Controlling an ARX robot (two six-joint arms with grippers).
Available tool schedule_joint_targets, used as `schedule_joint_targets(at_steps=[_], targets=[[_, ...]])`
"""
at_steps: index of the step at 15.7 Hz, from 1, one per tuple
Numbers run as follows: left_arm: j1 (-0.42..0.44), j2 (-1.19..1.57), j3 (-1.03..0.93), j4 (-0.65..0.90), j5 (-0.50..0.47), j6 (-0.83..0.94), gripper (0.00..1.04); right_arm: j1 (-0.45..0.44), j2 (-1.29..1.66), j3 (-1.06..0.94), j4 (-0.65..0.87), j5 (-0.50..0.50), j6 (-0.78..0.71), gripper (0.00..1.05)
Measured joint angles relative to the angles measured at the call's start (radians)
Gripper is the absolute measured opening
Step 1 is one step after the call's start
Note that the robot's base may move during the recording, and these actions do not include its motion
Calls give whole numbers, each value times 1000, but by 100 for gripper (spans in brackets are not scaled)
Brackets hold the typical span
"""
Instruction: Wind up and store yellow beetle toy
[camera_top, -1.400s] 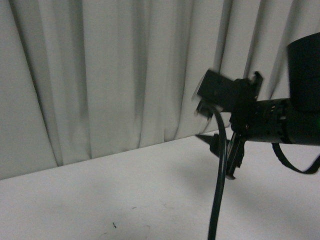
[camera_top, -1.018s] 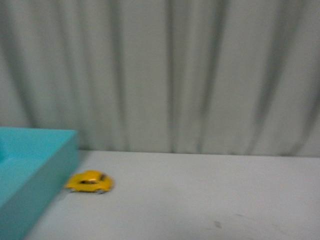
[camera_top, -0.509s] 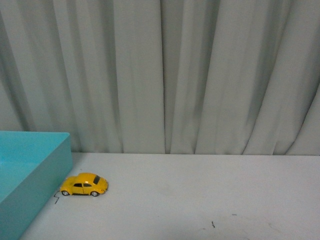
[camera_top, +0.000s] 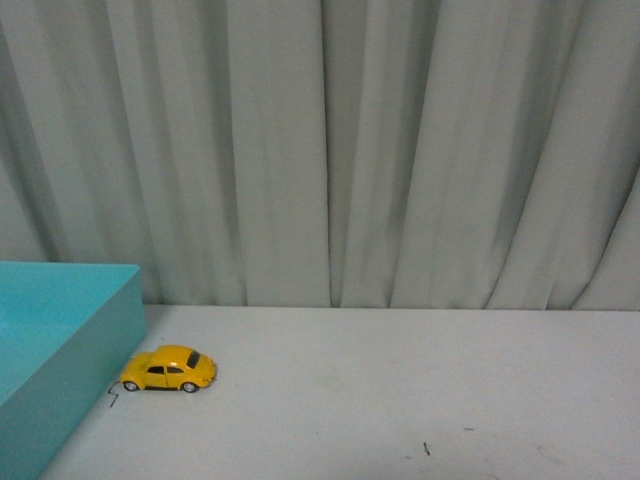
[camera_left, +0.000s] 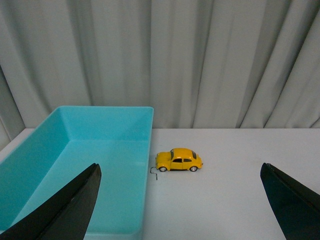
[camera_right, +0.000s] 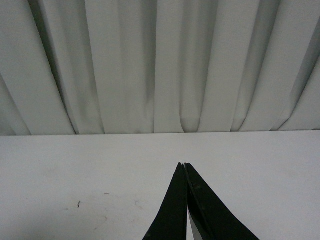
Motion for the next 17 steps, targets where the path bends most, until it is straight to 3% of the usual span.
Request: schedule_joint_targets(at_steps=[9,10,11,15,17], targets=[[0,0,0,0,0,0,98,0,-146,0,-141,0,0,2],[0,0,0,0,0,0,98,0,-167,0,-172,0,0,2],[0,0,0,0,0,0,98,0,-277,1,-325,0,1,2],[0,0,0,0,0,0,98,0,-325,1,-326,1,1,2],[0,0,0,0,0,0,98,0,-325,1,-327,0,1,21]])
